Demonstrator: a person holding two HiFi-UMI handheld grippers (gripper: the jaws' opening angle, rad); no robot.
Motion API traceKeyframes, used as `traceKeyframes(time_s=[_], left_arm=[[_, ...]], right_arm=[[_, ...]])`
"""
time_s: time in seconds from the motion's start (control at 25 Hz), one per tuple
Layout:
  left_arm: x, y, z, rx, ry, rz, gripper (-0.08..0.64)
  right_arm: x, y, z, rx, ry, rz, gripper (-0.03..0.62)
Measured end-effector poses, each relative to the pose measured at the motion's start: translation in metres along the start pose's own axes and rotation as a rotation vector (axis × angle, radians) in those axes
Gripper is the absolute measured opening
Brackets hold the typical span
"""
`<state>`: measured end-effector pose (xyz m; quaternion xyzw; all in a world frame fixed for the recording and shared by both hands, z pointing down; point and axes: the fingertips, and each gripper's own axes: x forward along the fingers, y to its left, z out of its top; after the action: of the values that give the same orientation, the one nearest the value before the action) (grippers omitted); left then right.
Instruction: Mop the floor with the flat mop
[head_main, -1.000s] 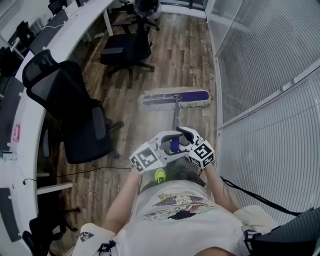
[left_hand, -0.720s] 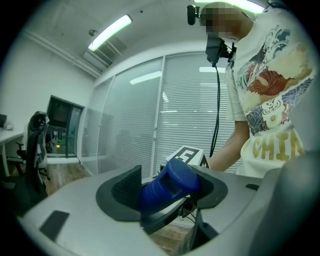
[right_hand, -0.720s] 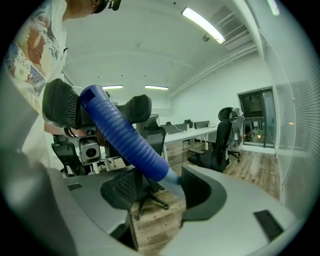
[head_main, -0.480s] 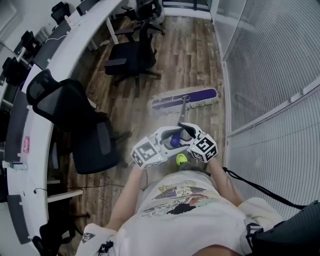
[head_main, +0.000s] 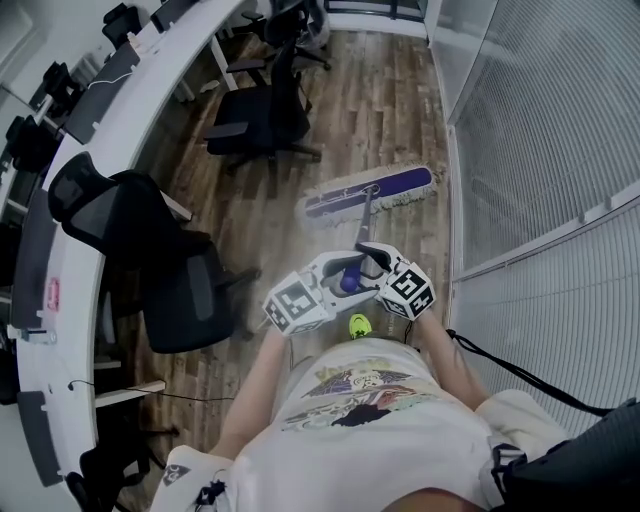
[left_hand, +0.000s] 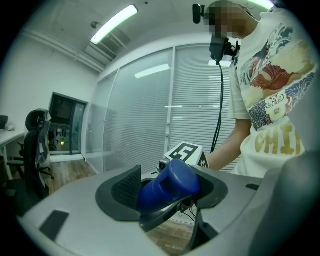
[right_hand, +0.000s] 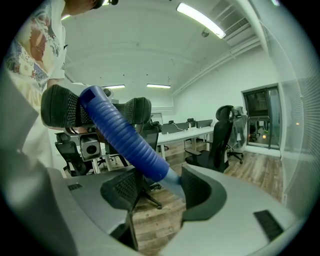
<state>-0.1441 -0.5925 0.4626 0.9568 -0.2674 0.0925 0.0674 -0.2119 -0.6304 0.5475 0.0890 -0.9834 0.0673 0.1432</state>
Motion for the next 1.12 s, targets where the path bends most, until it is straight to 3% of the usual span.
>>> traceKeyframes(time_s=[0.2, 0.4, 0.56, 0.76, 1.12], left_arm=[[0.011, -0.004, 0.002, -0.011, -0.009, -0.009, 0.250], [0.010, -0.028, -0.013, 0.036, 0.062, -0.033, 0.247], [-0.009, -0.061, -0.021, 0.075, 0.107, -0.073, 0.245], [-0.026, -0.091, -0.028, 0.070, 0.142, -0.101, 0.245], [-0.070, -0.169, -0.052, 0.076, 0.148, -0.116, 0.245]], right_arm=[[-0.010, -0.005, -0.003, 0.024, -0.012, -0.012, 0.227], [-0.019, 0.012, -0.017, 0.014, -0.009, -0.029, 0.226], [-0.025, 0.047, -0.021, 0.022, -0.026, -0.057, 0.225], [-0.029, 0.080, -0.027, 0.018, 0.005, -0.042, 0.227], [-0.043, 0.167, -0.047, 0.030, -0.005, -0.063, 0.226]])
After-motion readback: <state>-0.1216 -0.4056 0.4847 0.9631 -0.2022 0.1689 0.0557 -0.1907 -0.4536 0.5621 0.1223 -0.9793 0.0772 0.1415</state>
